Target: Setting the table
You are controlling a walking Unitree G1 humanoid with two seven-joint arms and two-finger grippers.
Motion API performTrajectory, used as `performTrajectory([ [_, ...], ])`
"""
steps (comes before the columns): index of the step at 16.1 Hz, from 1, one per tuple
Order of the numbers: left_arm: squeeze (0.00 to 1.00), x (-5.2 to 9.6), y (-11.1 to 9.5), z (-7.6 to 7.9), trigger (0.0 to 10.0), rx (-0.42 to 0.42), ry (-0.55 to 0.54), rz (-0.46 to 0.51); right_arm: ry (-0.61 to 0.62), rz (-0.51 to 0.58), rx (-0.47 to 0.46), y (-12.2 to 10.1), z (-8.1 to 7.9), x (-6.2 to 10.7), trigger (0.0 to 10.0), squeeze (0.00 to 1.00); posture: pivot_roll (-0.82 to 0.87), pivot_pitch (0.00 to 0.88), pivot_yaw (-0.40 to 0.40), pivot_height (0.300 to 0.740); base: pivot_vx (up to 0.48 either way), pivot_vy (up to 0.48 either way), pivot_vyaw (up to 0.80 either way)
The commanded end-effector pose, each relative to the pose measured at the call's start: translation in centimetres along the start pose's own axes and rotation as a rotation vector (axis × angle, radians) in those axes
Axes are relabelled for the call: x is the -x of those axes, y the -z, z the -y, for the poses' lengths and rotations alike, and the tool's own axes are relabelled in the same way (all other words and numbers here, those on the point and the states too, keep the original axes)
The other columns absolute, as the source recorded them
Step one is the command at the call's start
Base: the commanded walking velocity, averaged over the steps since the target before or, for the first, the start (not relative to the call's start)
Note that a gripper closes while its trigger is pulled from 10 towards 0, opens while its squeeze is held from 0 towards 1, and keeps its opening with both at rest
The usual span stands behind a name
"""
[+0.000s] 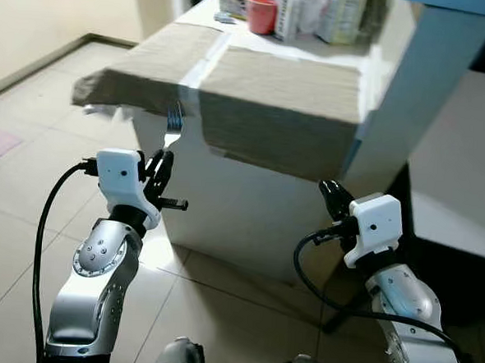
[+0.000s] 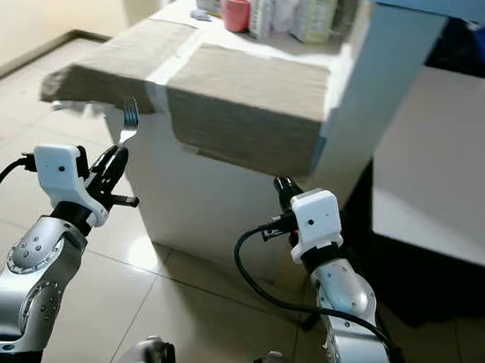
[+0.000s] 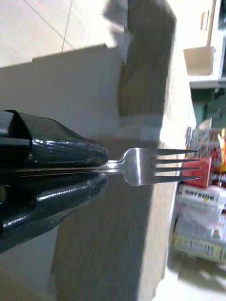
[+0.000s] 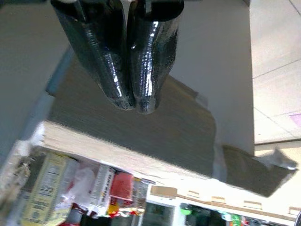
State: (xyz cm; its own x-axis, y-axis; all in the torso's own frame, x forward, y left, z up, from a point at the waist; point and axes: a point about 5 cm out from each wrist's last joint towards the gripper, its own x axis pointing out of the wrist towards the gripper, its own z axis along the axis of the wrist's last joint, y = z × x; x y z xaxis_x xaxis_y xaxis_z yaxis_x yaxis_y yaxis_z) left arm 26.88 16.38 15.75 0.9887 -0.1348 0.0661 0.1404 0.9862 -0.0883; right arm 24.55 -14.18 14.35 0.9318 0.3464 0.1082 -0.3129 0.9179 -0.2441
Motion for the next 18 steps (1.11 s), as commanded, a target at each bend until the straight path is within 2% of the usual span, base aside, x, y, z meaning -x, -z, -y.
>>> performTrajectory([
  [1, 0.00, -0.2, -0.3, 0.2, 0.0, -0.005, 0.010, 0.009, 0.007, 0.006, 0.004, -0.2, 0.3, 0.0, 10.0, 0.00, -0.17, 0.063, 0.043, 0.702, 0.000, 0.000, 0.00],
  [10, 0.00, -0.2, -0.3, 0.2, 0.0, -0.004, 0.011, 0.010, 0.007, 0.007, 0.005, -0.2, 0.3, 0.0, 10.0, 0.00, -0.17, 0.062, 0.043, 0.702, 0.000, 0.000, 0.00],
  [11, 0.00, -0.5, 0.9, 0.2, 0.0, -0.044, 0.052, -0.017, -0.019, -0.013, -0.075, 0.8, -0.1, -0.5, 10.0, 0.00, -0.17, 0.022, 0.050, 0.702, 0.000, 0.000, -0.58],
  [18, 0.00, -0.5, 1.1, 0.6, 0.0, -0.038, 0.075, -0.024, -0.059, -0.023, -0.090, 1.1, -0.7, -1.1, 10.0, 0.00, -0.17, 0.028, 0.049, 0.702, 0.000, 0.000, -0.57],
])
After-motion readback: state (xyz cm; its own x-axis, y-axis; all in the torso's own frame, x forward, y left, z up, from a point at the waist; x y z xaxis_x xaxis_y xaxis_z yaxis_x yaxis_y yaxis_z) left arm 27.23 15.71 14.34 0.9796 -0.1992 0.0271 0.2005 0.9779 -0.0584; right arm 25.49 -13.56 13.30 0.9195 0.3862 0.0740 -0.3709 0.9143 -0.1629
